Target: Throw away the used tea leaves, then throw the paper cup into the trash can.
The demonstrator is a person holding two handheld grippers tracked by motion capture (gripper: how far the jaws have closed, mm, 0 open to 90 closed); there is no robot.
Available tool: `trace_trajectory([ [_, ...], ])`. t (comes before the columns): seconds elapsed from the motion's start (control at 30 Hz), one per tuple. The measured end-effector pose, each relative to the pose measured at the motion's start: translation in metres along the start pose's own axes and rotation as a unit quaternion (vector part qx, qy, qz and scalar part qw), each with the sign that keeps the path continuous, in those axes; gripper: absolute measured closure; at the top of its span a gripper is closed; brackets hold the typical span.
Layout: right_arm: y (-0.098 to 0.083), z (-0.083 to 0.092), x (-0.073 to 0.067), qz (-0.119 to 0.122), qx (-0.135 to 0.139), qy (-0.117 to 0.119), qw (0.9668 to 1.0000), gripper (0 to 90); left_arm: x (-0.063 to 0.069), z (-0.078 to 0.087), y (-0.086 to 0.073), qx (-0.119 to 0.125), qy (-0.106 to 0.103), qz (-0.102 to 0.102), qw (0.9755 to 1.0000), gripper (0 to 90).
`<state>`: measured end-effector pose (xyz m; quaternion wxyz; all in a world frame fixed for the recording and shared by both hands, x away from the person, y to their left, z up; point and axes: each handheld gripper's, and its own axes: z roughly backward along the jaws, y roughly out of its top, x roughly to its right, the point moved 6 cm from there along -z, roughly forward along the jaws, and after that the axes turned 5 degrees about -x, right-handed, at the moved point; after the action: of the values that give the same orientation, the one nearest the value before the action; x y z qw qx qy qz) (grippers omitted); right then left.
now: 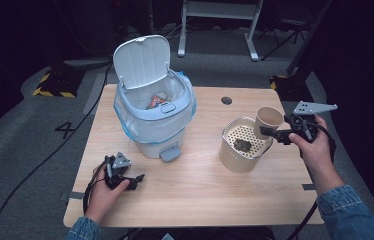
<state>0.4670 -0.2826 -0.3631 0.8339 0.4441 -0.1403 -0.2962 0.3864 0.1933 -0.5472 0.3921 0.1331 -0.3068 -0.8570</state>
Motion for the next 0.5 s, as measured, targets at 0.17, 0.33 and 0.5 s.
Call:
trace_trajectory([
  [0.17,0.003,0.000,-0.002,0.003,0.003,0.000,1.0000,31.2,0.000,0.000,0.000,0.000,-0.002,0.000,1.0000,19.5],
  [0.33,0.013,0.001,-0.006,0.012,0.007,-0.001,0.9999,31.0,0.000,0.000,0.000,-0.001,-0.003,0.002,1.0000,19.1],
  [0.5,0.032,0.001,-0.010,0.019,0.017,0.001,0.9997,30.8,0.000,0.000,0.000,0.000,-0.003,0.003,1.0000,19.1],
])
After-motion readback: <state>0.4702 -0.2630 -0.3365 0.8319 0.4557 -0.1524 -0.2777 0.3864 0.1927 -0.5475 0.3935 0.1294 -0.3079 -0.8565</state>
